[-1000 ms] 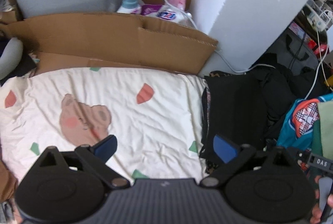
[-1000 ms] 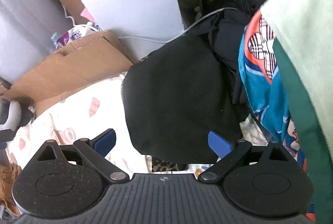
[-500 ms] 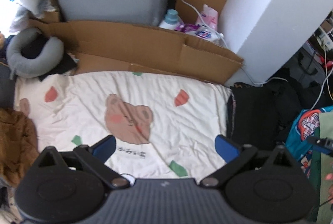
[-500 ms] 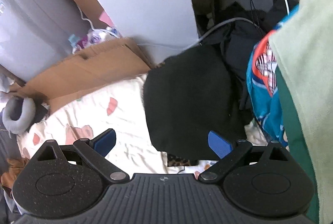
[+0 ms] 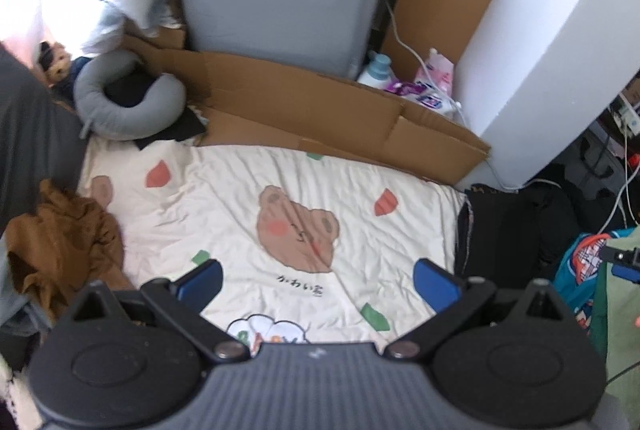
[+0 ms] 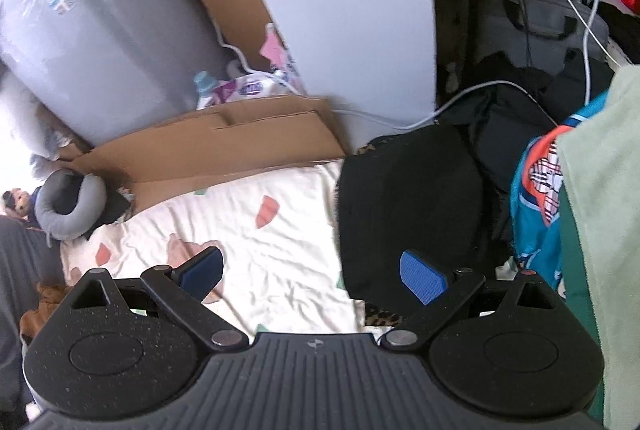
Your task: Fold clothes
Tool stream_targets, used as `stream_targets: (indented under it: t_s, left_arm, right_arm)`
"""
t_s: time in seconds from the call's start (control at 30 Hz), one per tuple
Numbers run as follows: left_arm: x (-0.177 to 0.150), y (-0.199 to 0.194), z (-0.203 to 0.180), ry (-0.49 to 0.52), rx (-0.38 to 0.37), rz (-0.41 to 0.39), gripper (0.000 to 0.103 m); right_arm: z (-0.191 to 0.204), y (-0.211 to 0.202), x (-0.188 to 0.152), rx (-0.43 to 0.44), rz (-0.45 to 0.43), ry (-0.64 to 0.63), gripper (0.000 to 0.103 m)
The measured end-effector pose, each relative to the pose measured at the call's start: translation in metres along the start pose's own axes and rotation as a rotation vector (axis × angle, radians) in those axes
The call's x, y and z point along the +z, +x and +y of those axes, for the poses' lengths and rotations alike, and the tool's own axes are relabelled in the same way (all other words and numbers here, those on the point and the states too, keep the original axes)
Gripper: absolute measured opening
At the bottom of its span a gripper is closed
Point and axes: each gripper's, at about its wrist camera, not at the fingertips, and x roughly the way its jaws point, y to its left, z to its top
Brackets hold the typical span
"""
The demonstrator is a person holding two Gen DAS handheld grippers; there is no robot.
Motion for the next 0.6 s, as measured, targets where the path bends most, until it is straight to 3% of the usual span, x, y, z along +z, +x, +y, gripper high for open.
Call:
stream_targets:
  t_s: [0.3,0.6]
  left_arm:
    - [-0.024,-0.055,0.033,-0.066,0.028,-0.053,0.102]
    - [-0.068,-0.072,0.038,-0.086,0.079,-0.069,0.102]
  right_arm:
    - [0.054,-0.034,-0.011,0.057,-0.014,-0.094,0.099]
    - [0.105,-0.053,-0.037,0.109,0.000,-0.203,0.099]
